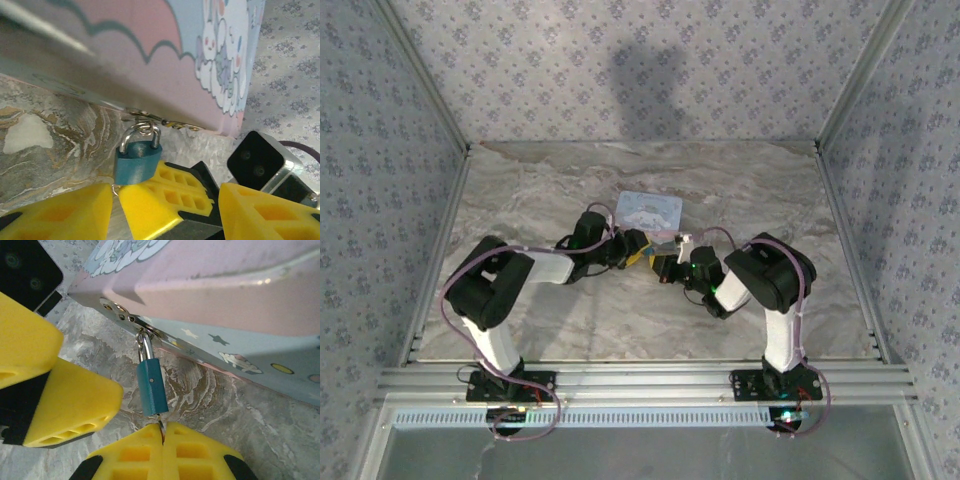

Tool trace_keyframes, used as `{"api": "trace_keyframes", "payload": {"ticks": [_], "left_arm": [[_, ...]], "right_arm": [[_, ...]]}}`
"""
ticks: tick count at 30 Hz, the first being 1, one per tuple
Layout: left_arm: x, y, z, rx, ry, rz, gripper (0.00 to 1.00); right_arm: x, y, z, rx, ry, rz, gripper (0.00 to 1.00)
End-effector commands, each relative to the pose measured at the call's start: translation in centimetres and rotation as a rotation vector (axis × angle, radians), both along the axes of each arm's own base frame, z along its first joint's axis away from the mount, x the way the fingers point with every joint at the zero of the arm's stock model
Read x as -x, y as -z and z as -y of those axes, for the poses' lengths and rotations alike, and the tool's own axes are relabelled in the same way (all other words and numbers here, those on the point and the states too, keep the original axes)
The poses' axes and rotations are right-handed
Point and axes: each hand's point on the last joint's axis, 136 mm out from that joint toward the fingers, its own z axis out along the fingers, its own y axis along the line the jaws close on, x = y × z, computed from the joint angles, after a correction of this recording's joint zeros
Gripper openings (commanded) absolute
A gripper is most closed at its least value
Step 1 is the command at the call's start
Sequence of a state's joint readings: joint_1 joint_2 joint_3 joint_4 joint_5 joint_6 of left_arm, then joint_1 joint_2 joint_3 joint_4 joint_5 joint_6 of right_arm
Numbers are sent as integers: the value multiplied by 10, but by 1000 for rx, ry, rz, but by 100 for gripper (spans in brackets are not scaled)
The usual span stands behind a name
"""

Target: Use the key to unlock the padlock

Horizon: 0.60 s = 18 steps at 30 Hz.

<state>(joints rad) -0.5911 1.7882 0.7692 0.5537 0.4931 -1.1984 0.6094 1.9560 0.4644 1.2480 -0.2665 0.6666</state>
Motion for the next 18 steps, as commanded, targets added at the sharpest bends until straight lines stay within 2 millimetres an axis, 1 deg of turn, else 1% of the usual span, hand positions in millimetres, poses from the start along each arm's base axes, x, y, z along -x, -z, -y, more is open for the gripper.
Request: {"api": "trace_keyframes", "payload": {"ticks": [1,6,15,18], "left_arm": [[-1,5,1,-14,-8,-5,58],[-2,11,1,-21,-9,-17,57],[-3,12,8,-12,4,-13,44],[-2,16,8,-16,3,-23,43]], "right_arm": [[-4,-26,-11,-55,-19,33,0],[-5,-32,-13,-73,-24,28,0],[-5,-37,-17,-96,-33,7,0],[-5,-41,-18,-108,-31,7,0]]}}
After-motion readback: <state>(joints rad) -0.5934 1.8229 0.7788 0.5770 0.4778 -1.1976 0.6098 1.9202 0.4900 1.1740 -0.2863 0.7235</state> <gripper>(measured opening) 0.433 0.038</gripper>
